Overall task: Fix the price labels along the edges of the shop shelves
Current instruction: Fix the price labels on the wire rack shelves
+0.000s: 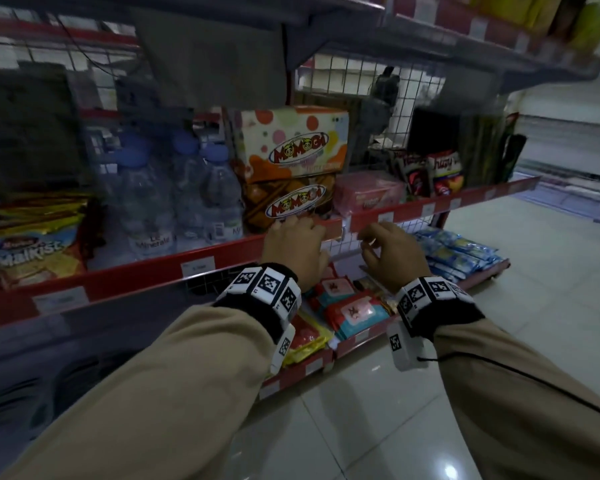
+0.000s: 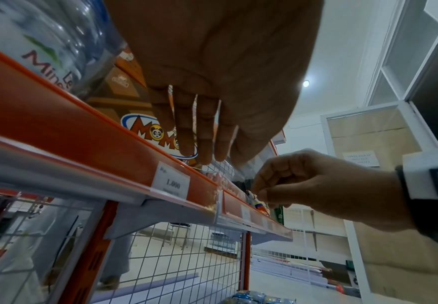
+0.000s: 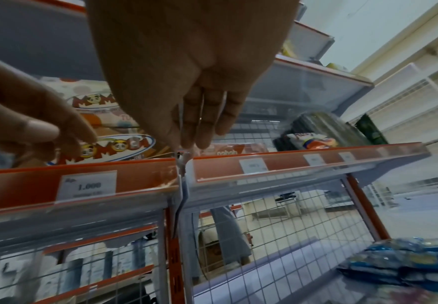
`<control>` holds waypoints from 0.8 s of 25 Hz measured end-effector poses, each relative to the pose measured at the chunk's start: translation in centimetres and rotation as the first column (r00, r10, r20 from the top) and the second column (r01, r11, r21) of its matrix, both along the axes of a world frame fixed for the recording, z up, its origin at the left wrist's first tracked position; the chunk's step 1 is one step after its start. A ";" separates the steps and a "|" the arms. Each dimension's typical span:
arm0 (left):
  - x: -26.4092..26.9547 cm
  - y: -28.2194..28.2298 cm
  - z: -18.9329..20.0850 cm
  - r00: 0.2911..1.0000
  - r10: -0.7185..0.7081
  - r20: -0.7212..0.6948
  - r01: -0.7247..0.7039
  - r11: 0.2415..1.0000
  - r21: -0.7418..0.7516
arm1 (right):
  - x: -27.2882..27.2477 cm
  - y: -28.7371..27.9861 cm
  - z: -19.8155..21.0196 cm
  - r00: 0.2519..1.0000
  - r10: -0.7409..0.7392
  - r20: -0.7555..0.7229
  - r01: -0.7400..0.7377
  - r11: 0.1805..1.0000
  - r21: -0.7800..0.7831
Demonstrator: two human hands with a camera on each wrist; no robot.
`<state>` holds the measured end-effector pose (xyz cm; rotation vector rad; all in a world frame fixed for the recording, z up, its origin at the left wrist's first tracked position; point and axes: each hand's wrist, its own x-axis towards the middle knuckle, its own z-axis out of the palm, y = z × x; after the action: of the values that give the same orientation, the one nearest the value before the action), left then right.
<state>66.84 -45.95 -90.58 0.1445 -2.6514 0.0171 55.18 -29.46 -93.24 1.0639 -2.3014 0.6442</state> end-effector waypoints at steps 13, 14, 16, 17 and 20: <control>-9.1 3.6 -4.5 0.992 0.060 -0.109 -0.066 0.997 -0.047 | -11.9 4.2 -3.1 0.999 -0.046 0.024 0.048 0.996 -0.075; -10.1 4.5 -4.7 0.988 0.086 -0.131 -0.101 0.989 -0.108 | -13.3 4.5 -3.2 0.999 -0.028 -0.017 0.026 0.995 -0.101; -12.3 5.8 -4.9 0.977 0.120 -0.175 -0.154 0.969 -0.193 | -15.6 4.9 -3.7 0.994 0.018 -0.109 -0.035 0.987 -0.160; -13.5 6.4 -4.8 0.970 0.137 -0.201 -0.178 0.962 -0.205 | -16.7 5.0 -4.1 0.988 0.046 -0.147 -0.072 0.981 -0.180; -16.9 8.1 -4.7 0.941 0.198 -0.274 -0.256 0.947 -0.195 | -19.4 5.5 -4.9 0.965 0.129 -0.230 -0.173 0.968 -0.183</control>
<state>49.89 -37.84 -95.28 0.3527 -2.3450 0.3566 35.80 -23.92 -98.10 1.1586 -1.9379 0.7638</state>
